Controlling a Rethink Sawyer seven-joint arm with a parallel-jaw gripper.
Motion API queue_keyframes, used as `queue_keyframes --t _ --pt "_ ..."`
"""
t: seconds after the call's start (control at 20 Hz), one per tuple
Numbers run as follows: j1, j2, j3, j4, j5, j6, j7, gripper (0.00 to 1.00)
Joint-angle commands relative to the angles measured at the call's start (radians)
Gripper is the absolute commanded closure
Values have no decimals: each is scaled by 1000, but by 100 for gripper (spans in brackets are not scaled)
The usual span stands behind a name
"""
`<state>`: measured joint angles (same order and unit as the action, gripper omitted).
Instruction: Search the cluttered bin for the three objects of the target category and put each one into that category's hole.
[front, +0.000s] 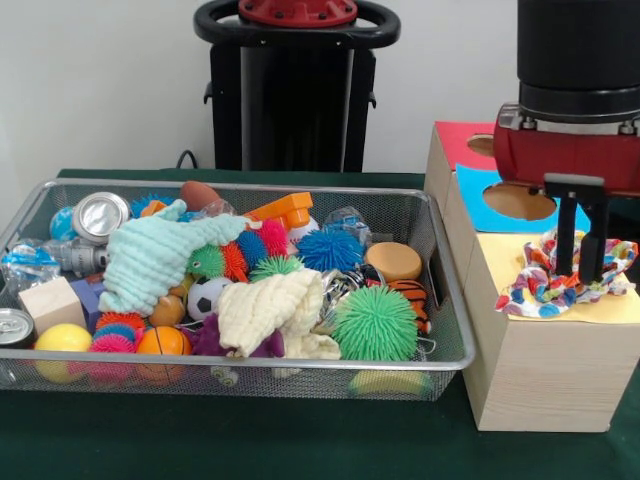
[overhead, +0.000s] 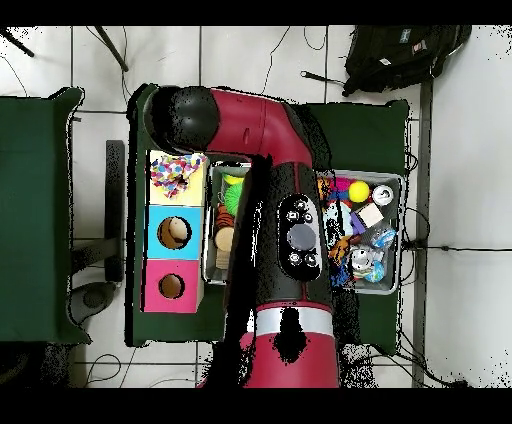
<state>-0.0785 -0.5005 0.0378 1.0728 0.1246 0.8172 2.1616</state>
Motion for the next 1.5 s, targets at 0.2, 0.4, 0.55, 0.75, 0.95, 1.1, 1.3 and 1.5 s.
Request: queue_keyframes --t 0.2,0.4,0.55,0.75,0.95,1.1,1.3,1.5 --pt "-47 64 53 28 -33 7 -5 100" --pt "-48 74 48 18 -47 50 -23 100" --pt "-46 98 45 33 -52 30 -14 100" --pt "-50 115 51 64 -58 -27 -15 100" --pt "-50 116 56 77 -62 -41 -21 100" --pt "-54 116 64 86 -61 -48 -28 100" --pt "-52 119 63 101 -67 -60 -30 100" --pt "-26 91 38 171 -74 -109 25 100"
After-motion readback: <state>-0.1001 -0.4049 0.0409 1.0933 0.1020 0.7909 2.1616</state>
